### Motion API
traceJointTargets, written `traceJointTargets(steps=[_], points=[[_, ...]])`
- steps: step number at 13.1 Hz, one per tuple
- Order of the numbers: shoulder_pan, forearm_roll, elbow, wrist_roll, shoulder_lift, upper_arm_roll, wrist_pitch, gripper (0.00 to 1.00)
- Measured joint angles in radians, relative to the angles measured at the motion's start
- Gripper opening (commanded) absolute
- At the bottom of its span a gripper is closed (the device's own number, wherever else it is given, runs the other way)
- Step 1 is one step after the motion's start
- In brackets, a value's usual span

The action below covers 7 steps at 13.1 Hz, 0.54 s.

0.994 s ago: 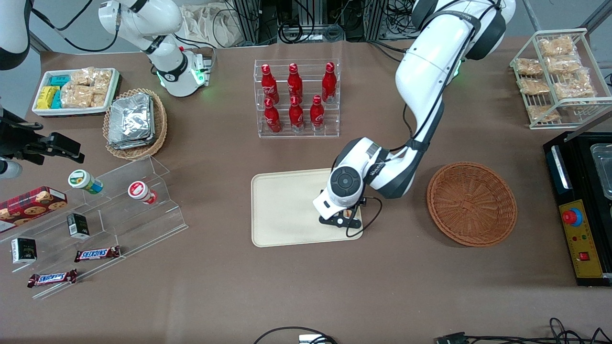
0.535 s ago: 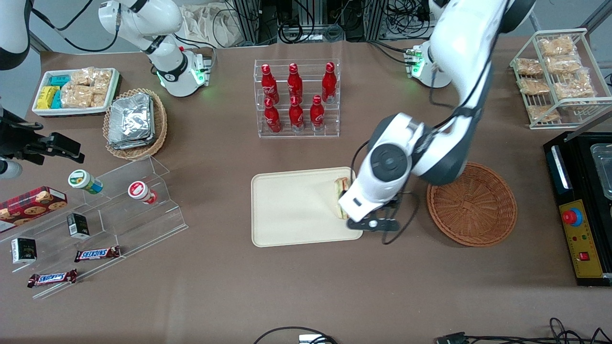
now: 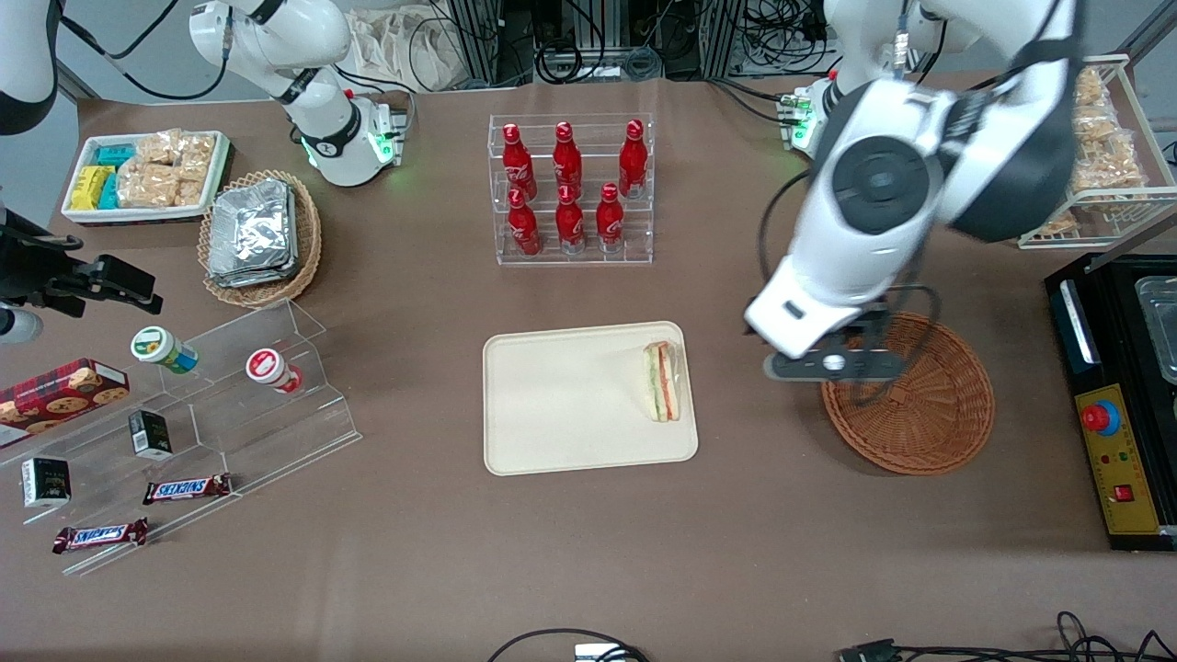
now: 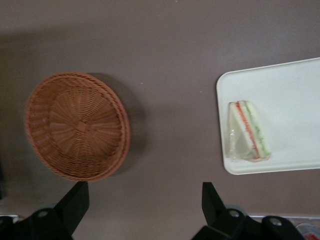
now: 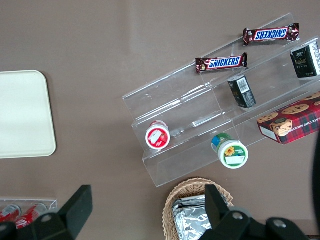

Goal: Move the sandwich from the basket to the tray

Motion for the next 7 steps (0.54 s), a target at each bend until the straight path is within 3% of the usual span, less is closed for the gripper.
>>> traceJointTargets(steps=[7], points=[[0.275, -0.001, -0.003, 0.336, -0.118, 0.005, -0.104, 1.0]])
